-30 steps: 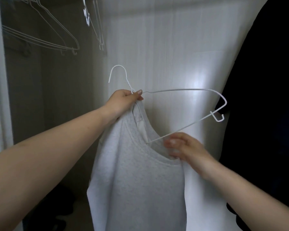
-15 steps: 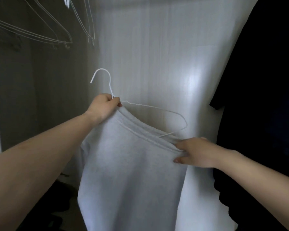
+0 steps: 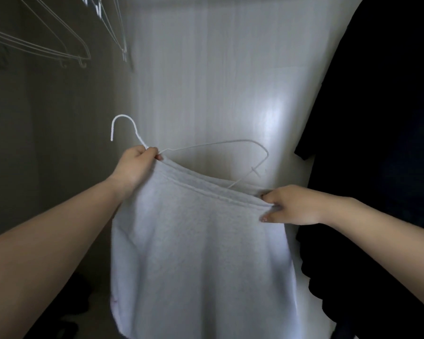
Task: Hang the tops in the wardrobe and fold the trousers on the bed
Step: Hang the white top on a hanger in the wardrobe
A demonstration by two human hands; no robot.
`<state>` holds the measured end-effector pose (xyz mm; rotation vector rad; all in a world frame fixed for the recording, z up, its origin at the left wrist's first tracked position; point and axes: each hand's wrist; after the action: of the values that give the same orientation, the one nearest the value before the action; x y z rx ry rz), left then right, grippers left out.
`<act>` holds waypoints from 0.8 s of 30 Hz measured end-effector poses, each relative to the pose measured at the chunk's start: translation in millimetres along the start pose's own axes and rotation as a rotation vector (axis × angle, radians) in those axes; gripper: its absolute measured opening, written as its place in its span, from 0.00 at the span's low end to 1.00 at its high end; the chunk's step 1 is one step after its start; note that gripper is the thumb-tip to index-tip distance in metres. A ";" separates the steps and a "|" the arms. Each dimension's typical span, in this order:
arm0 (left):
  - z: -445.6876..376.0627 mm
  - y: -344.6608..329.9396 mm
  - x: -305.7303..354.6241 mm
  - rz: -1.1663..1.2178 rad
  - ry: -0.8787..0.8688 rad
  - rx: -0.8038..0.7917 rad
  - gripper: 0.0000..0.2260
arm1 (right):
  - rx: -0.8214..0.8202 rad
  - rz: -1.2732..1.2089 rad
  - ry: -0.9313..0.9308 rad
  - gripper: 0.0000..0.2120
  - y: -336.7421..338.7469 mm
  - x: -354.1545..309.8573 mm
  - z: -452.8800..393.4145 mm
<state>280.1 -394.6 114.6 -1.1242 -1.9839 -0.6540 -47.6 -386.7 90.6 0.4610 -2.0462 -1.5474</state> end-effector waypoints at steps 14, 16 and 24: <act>20.7 -30.4 19.6 -0.345 -0.293 -0.341 0.16 | 0.192 0.255 0.107 0.13 13.5 -12.4 -17.2; 21.9 -34.6 25.4 -0.339 -0.328 -0.360 0.15 | 0.226 0.328 0.066 0.13 15.9 -13.9 -22.4; 20.0 -3.0 13.8 -0.494 -0.450 -0.373 0.08 | 0.329 0.426 -0.070 0.19 22.1 9.4 -14.5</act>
<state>265.8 -374.8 113.8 -1.0595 -2.6438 -1.1424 -45.5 -396.9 116.6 0.0741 -2.2789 -0.9951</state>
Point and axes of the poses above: each hand's wrist, its own z-axis away from the middle knuckle, its own y-axis out of the back of the hand, x = y × z, and after that the axes turned 10 degrees about z, right-handed
